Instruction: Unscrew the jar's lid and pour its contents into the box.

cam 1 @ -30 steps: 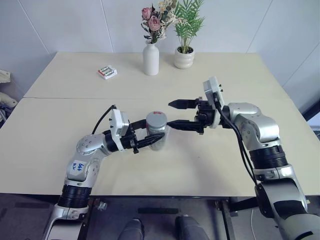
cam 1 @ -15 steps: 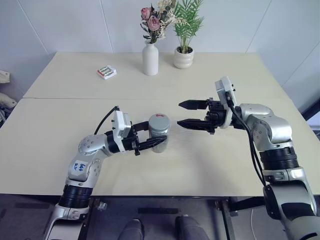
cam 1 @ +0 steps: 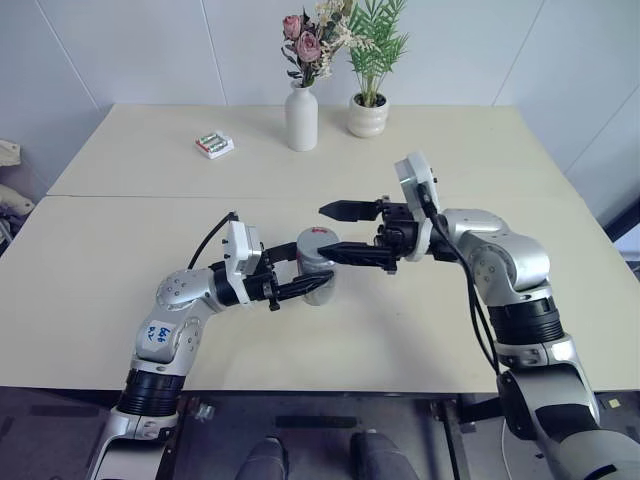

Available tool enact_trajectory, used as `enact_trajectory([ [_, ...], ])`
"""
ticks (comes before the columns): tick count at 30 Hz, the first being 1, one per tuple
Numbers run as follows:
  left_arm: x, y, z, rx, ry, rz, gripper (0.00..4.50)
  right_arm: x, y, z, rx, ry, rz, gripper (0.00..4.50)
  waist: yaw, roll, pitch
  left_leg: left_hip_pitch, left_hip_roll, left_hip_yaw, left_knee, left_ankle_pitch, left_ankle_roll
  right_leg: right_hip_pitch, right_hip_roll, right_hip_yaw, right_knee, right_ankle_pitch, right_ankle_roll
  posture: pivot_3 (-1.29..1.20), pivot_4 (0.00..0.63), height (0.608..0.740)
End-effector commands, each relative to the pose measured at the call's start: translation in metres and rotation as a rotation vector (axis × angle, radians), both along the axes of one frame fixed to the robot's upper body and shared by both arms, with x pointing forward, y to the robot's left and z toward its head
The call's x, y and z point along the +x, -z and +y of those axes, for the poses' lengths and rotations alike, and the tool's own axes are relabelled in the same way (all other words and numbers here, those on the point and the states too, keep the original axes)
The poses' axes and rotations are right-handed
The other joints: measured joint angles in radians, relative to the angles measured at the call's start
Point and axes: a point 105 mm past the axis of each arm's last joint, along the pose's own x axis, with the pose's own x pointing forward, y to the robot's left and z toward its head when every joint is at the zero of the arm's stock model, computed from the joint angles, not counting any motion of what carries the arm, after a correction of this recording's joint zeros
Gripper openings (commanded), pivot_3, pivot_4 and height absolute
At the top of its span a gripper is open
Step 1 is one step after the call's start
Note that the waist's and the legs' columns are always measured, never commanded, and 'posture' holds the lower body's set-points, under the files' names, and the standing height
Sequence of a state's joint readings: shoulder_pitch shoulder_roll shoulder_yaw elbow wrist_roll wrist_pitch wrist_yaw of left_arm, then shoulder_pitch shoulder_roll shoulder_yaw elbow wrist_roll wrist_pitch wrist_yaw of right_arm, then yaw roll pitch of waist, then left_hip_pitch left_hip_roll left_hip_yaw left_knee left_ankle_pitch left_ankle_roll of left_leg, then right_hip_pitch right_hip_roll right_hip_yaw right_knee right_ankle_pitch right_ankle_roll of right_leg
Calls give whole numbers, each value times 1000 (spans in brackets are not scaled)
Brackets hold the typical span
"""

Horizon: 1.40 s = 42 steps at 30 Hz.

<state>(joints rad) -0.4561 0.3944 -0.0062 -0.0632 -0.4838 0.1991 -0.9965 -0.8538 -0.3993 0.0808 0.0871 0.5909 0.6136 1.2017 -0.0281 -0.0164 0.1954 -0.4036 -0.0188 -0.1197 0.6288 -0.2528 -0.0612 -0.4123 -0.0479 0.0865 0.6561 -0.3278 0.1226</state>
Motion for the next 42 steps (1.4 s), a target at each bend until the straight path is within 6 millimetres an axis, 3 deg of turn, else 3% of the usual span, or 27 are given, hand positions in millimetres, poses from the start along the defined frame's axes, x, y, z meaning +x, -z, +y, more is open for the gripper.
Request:
enact_trajectory([
  [1,-5,-9,1,-17,5,-44,2269,-6,-14,9,17,-40,-67,4475,-2,0,0,0,0,0,0,0,0,0,0,0,0,0,0,0,150,740],
  [15,-4,-10,1,-25,-2,-46,2269,-5,-8,21,-3,-55,-71,4475,-2,0,0,0,0,0,0,0,0,0,0,0,0,0,0,0,150,740],
  [29,0,-11,6,-17,-26,-57,2269,6,-19,5,37,-8,-88,4475,-2,0,0,0,0,0,0,0,0,0,0,0,0,0,0,0,150,740],
  [42,0,-12,4,-17,-18,-54,2269,14,-13,-13,2,55,-87,4475,-2,0,0,0,0,0,0,0,0,0,0,0,0,0,0,0,150,740],
])
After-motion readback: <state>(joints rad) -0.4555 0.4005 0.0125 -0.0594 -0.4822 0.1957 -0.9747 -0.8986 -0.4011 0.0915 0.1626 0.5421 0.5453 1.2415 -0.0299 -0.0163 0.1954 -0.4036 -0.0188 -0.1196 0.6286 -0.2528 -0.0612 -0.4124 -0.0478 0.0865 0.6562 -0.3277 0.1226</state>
